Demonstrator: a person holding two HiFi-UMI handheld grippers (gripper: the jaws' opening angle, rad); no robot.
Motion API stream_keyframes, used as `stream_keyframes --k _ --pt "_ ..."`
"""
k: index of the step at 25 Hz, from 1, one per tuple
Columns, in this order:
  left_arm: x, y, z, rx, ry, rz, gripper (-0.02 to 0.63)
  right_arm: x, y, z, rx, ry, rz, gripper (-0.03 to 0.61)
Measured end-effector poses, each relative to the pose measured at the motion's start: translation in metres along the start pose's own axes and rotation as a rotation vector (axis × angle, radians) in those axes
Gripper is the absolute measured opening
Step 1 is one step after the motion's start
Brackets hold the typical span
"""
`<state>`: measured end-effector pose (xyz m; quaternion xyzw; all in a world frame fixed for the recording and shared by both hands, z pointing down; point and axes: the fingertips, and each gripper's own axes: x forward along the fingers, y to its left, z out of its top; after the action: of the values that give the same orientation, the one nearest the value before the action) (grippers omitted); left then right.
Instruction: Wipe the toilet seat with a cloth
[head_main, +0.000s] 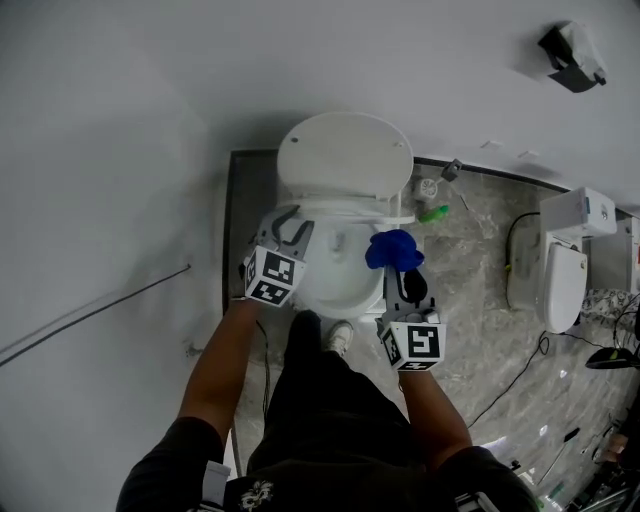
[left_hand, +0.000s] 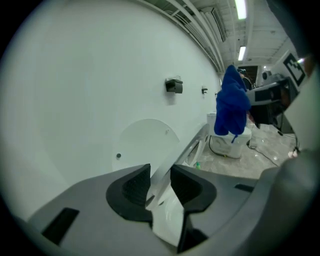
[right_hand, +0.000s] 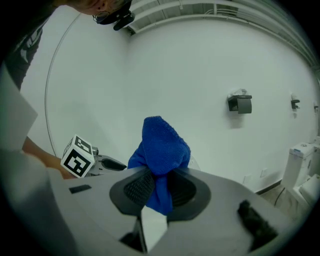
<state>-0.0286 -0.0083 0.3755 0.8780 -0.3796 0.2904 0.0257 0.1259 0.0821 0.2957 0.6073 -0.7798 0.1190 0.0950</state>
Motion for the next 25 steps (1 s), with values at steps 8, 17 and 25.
stream_keyframes --k 8,17,25 --pt "-0.042 -0.078 -0.067 0.076 0.087 -0.083 0.146 -0.046 0.029 -0.052 0.018 0.055 0.079 0.071" --pt "-0.052 -0.148 -0.161 0.131 0.199 -0.256 0.192 -0.059 0.055 -0.125 0.054 0.166 0.099 0.071" --pt "-0.042 -0.195 -0.241 0.133 0.307 -0.345 0.235 -0.058 0.063 -0.2 0.077 0.256 0.114 0.071"
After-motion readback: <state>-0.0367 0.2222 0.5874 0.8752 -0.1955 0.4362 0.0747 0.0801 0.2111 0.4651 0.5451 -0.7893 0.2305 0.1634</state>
